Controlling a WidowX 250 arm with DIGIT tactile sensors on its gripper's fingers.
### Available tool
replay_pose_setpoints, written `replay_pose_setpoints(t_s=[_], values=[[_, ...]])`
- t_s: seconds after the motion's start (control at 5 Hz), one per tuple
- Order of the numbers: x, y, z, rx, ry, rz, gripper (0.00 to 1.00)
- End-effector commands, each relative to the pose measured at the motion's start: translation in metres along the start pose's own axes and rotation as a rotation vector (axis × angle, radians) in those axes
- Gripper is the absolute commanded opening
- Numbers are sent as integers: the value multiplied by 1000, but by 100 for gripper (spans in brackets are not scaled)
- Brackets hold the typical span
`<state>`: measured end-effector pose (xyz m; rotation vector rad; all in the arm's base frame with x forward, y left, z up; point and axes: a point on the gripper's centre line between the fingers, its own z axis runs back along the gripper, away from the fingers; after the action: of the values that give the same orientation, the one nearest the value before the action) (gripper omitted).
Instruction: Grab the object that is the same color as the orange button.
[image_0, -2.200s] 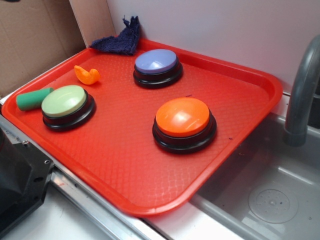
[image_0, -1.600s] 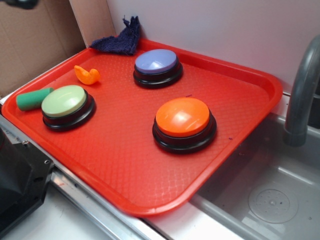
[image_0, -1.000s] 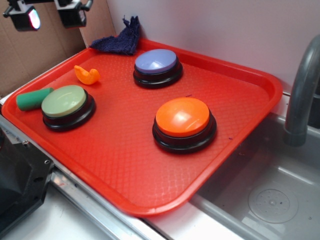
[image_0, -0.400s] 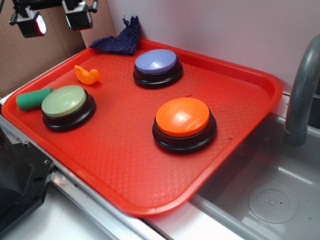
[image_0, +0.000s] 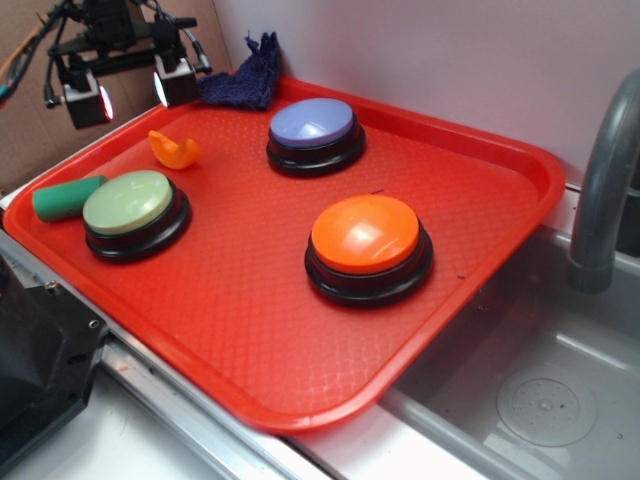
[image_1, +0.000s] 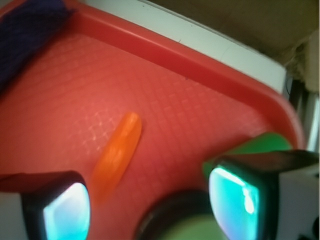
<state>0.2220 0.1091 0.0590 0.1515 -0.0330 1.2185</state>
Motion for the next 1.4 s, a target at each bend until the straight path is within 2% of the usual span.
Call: replay_pose_setpoints(t_s=[0.0, 0.2, 0.4, 0.6, 0.8, 1.0, 1.2], values=[[-5, -12, -44, -10, 3, -3, 100], [-10, -12, -46, -25, 12, -20, 0], [-12, -8, -36, -58, 13, -10, 0], [-10, -2, -26, -78, 50, -31, 0], [-9, 1, -16, -60, 104, -72, 0], [-11, 5, 5, -81, 89, -107, 0], [-13, 4, 56, -102, -2, -331, 0]])
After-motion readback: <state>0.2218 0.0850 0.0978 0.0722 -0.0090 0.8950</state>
